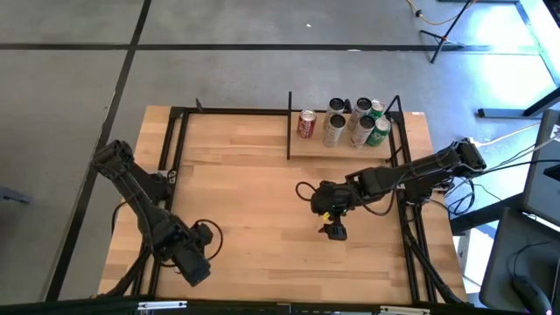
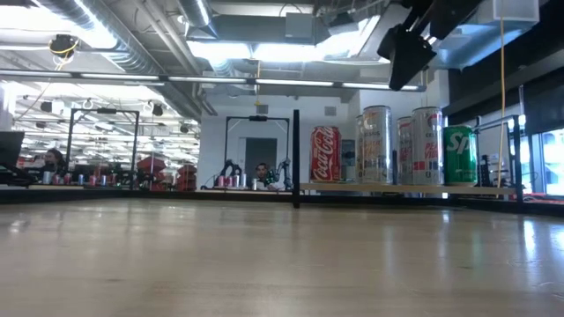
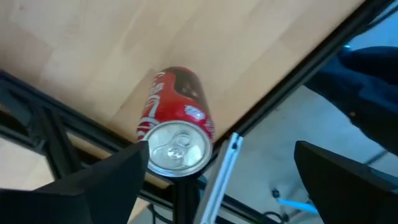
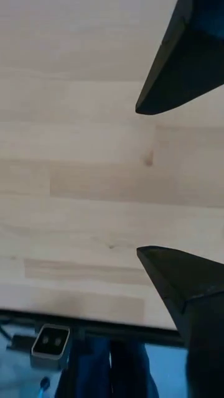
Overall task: Place canned beverage on shelf
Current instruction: Put the red soda can on the shelf aligned with the other red soda can
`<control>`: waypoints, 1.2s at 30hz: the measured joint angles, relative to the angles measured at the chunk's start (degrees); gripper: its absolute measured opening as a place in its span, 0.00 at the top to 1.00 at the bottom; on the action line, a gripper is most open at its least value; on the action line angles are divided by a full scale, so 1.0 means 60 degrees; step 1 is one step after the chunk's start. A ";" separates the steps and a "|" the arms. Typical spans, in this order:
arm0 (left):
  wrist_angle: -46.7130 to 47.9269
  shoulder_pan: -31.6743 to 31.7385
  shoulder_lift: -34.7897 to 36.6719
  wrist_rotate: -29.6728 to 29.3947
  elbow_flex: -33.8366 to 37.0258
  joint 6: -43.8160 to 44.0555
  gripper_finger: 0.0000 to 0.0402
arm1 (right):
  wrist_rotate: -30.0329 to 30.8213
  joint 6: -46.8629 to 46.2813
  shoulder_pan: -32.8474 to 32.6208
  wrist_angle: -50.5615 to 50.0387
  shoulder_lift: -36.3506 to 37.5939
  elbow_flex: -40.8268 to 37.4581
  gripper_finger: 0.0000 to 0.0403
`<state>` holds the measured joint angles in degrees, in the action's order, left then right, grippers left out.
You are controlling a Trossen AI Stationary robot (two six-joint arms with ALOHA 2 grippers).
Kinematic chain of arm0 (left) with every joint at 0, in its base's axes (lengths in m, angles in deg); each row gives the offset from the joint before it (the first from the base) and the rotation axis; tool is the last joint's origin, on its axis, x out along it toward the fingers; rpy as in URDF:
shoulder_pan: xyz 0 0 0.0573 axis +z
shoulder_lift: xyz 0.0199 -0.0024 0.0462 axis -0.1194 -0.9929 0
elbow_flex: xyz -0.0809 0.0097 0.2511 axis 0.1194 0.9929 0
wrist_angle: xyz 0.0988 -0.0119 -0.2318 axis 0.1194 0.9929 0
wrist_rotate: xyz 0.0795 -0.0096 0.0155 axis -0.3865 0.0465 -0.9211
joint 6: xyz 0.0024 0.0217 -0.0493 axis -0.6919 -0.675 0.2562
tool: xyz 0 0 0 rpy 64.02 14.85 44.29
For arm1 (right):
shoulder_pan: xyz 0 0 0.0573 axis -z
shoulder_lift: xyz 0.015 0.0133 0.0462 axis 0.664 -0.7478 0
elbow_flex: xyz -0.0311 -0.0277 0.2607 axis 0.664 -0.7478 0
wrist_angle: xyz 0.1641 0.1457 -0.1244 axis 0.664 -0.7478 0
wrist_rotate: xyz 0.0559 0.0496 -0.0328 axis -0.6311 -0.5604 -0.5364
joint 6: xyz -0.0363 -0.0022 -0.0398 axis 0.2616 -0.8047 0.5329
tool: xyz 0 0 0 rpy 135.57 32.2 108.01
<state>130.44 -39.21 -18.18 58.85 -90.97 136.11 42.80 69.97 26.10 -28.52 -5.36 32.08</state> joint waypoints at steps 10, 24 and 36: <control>0.0766 -0.0657 -0.0362 0.0396 0.0000 0.0400 0.01 | 0.0243 0.0336 0.0025 -0.0083 0.0000 0.0000 0.14; -0.0180 -0.1055 -0.0344 0.0440 0.1144 0.1284 0.01 | 0.0239 0.0274 0.0018 -0.0034 -0.0004 0.0000 0.14; -0.2112 -0.1063 -0.0341 0.0693 0.2324 0.2019 0.08 | 0.0201 0.0231 0.0018 0.0303 -0.0004 0.0000 0.14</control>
<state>117.77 -45.59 -20.23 63.01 -77.02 148.23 44.00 71.35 26.21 -26.70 -5.38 32.08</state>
